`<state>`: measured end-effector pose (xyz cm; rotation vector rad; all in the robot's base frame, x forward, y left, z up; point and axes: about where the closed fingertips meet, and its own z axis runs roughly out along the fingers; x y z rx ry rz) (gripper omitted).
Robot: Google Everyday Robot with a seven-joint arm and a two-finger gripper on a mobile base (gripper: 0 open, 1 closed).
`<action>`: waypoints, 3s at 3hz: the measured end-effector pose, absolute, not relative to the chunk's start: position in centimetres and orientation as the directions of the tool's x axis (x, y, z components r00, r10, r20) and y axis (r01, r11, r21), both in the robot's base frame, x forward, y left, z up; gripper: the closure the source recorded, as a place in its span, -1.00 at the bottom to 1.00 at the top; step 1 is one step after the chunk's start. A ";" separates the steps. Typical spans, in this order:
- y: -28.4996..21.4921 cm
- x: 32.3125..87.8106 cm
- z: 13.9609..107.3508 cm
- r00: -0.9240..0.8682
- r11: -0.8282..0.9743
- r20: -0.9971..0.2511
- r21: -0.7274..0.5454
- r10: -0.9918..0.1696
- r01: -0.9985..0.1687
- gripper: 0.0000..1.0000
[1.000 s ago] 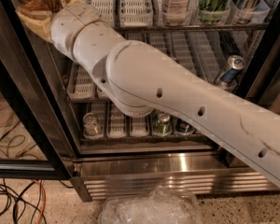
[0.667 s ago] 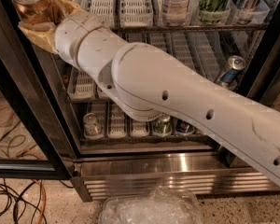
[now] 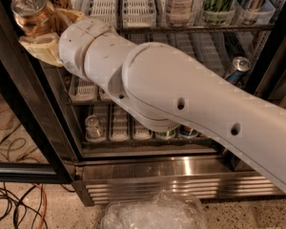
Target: Pick orange can from top shelf of fridge
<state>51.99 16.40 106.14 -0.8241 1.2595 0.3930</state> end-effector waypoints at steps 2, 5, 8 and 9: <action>15.8 50.7 106.0 0.293 0.637 -0.940 -0.334 -0.174 -0.695 1.00; 10.8 44.5 102.1 0.153 0.656 -0.953 -0.292 -0.262 -0.696 1.00; 5.5 42.6 99.7 0.009 0.752 -0.948 -0.258 -0.319 -0.607 1.00; 5.6 42.6 99.7 0.009 0.752 -0.948 -0.258 -0.319 -0.607 1.00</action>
Offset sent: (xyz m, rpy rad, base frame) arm -0.0348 -0.0266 -0.0105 -0.0277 0.0192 0.0626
